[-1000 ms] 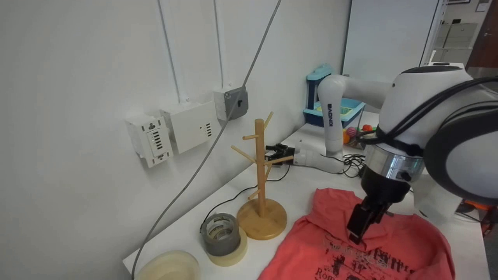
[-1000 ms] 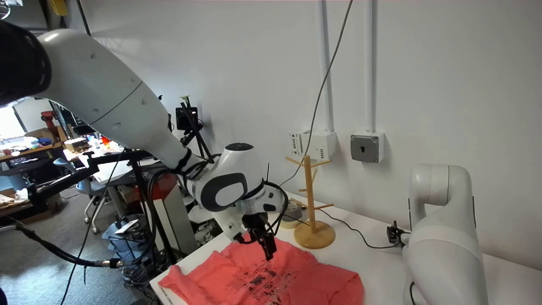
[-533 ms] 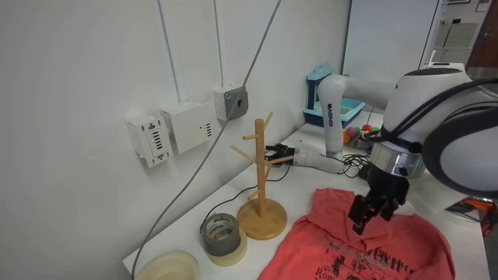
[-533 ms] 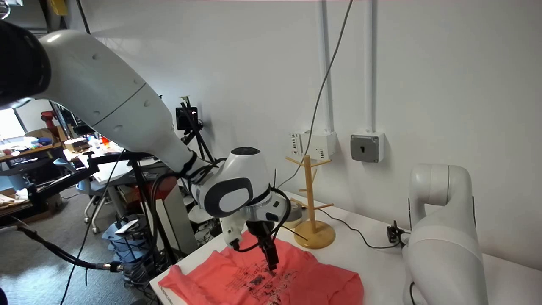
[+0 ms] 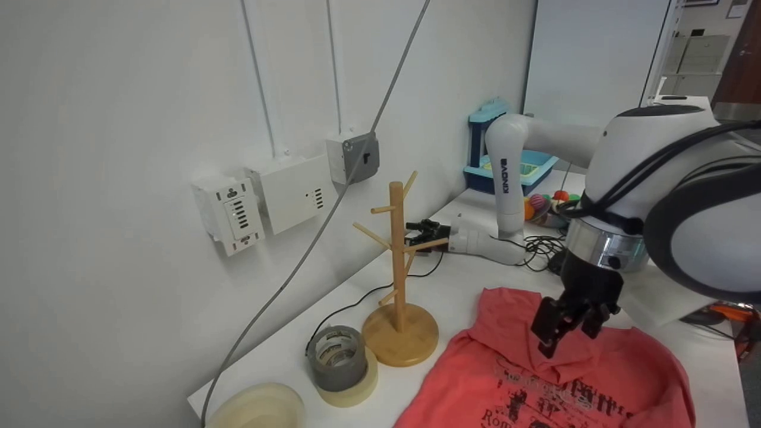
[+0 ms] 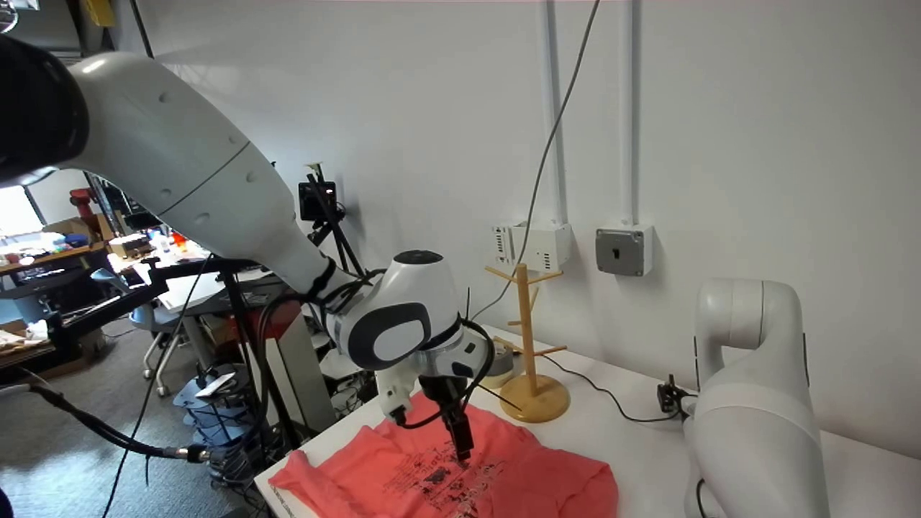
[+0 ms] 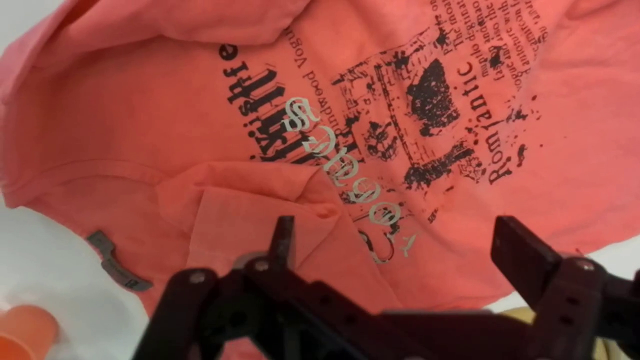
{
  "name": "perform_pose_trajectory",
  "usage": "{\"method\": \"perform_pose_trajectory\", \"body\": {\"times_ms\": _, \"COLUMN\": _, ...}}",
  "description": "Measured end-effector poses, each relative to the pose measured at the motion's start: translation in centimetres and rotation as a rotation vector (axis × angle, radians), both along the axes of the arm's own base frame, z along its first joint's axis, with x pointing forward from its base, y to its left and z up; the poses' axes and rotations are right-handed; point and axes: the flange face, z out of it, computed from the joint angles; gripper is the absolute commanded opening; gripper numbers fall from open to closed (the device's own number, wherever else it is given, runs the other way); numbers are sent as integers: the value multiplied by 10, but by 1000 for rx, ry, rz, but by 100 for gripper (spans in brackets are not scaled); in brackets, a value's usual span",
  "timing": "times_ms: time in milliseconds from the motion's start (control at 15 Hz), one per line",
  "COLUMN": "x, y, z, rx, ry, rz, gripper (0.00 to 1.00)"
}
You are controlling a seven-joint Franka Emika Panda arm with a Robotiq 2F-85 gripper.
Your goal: Unfold the sweatshirt sleeves
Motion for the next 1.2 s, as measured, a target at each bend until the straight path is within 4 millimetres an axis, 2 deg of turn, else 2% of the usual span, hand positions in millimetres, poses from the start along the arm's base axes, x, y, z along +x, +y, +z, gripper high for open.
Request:
{"method": "perform_pose_trajectory", "body": {"times_ms": 267, "x": 4, "y": -22, "z": -8, "rx": -14, "ry": 11, "rz": -67, "gripper": 100}}
{"method": "perform_pose_trajectory", "body": {"times_ms": 533, "x": 11, "y": -47, "z": -25, "rx": -30, "ry": 31, "rz": -145, "gripper": 100}}
{"method": "perform_pose_trajectory", "body": {"times_ms": 933, "x": 21, "y": -69, "z": -51, "rx": 2, "ry": 59, "rz": -259, "gripper": 100}}
{"method": "perform_pose_trajectory", "body": {"times_ms": 1200, "x": 30, "y": -81, "z": -61, "rx": 26, "ry": 62, "rz": -322, "gripper": 100}}
